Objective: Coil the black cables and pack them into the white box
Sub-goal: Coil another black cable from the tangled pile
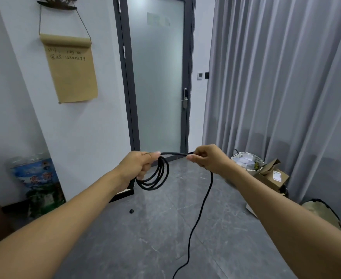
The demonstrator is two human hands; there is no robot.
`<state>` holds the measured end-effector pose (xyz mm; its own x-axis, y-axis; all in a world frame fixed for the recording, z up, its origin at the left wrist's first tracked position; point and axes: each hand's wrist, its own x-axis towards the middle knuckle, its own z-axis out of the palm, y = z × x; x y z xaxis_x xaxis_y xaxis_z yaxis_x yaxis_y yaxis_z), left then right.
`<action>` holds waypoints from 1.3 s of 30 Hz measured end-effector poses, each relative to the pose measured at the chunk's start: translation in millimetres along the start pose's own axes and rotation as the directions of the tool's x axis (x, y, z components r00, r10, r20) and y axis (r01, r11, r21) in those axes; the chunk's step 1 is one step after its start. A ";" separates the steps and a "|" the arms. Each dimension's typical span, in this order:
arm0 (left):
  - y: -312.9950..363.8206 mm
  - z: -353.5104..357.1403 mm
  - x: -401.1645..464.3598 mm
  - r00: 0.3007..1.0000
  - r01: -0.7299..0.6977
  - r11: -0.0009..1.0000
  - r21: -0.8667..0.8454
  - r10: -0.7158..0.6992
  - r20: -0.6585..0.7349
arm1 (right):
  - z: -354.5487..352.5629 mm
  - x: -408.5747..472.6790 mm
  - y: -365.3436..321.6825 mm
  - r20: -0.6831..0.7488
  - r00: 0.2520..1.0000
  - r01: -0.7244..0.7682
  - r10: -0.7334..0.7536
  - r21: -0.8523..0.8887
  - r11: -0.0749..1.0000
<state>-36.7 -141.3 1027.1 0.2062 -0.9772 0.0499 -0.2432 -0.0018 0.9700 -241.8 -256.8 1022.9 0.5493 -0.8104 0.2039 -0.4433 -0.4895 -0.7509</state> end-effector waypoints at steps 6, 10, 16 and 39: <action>0.5 -18.0 9.2 0.961 -0.037 0.991 -0.126 0.001 -0.278 | -13.5 -4.9 28.5 -0.054 0.997 -0.061 0.061 -0.007 0.998; 0.6 -40.9 14.3 0.896 -0.054 0.967 -0.247 -0.062 -0.439 | -30.2 -9.9 44.5 -0.161 0.985 -0.062 0.069 0.048 0.997; 4.7 -48.8 17.8 0.821 -0.061 0.946 -0.320 -0.134 -0.555 | -43.1 -4.4 30.1 -0.312 0.949 -0.063 0.055 -0.016 0.998; 21.8 2.8 -2.2 0.938 -0.271 0.962 -0.043 0.253 -0.238 | 12.4 -22.7 -107.6 0.224 0.864 0.501 -0.451 -0.460 0.732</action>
<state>-45.1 -139.8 1047.4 0.3574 -0.8662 0.3492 -0.2489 0.2721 0.9295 -197.8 -181.8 1091.3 0.8331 -0.4075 0.3740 -0.3755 -0.9132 -0.1586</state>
